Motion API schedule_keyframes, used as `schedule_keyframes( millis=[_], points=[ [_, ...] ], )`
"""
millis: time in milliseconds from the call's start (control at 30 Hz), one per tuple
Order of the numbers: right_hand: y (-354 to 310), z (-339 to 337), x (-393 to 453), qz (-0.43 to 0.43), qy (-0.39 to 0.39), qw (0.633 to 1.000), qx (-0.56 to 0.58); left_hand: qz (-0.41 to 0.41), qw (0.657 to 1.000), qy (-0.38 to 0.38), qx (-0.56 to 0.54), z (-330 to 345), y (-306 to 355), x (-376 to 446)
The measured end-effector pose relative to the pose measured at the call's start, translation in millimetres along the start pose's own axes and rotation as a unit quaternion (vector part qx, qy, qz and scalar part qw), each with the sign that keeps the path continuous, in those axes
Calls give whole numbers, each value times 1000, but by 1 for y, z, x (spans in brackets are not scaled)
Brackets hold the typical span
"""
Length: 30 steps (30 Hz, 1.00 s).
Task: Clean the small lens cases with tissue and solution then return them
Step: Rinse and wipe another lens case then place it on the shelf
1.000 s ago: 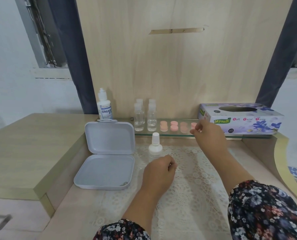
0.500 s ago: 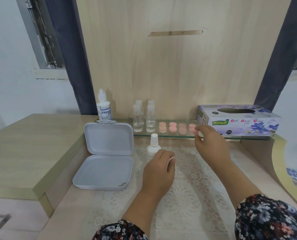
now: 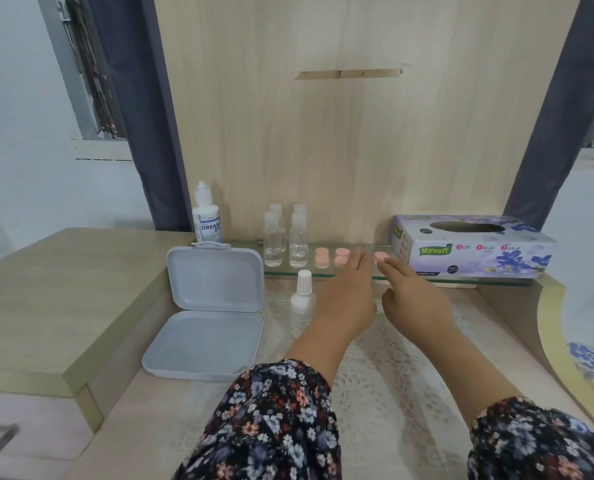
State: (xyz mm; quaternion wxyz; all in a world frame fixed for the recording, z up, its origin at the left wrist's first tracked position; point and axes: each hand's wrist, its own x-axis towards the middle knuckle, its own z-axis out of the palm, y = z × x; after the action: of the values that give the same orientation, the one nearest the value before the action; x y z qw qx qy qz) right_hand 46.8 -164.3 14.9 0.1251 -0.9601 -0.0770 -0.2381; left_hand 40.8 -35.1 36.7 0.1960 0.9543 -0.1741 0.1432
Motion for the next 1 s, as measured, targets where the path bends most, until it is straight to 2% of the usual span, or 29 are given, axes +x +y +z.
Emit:
schedule_keyframes(
  millis=[500, 667, 800, 1000],
  points=[
    [0, -9, 2, 9, -18, 1000, -11, -30, 999, -21, -20, 8, 10, 0],
    [-7, -12, 1, -6, -13, 1000, -9, -74, 996, -12, -44, 2, 3, -2],
    [-21, -10, 5, -34, -47, 998, -14, -108, 994, -9, -26, 1, -5, -2],
    [-27, -11, 8, -44, -57, 997, -23, -100, 995, -10, -3, 0, -9, -3]
  ],
)
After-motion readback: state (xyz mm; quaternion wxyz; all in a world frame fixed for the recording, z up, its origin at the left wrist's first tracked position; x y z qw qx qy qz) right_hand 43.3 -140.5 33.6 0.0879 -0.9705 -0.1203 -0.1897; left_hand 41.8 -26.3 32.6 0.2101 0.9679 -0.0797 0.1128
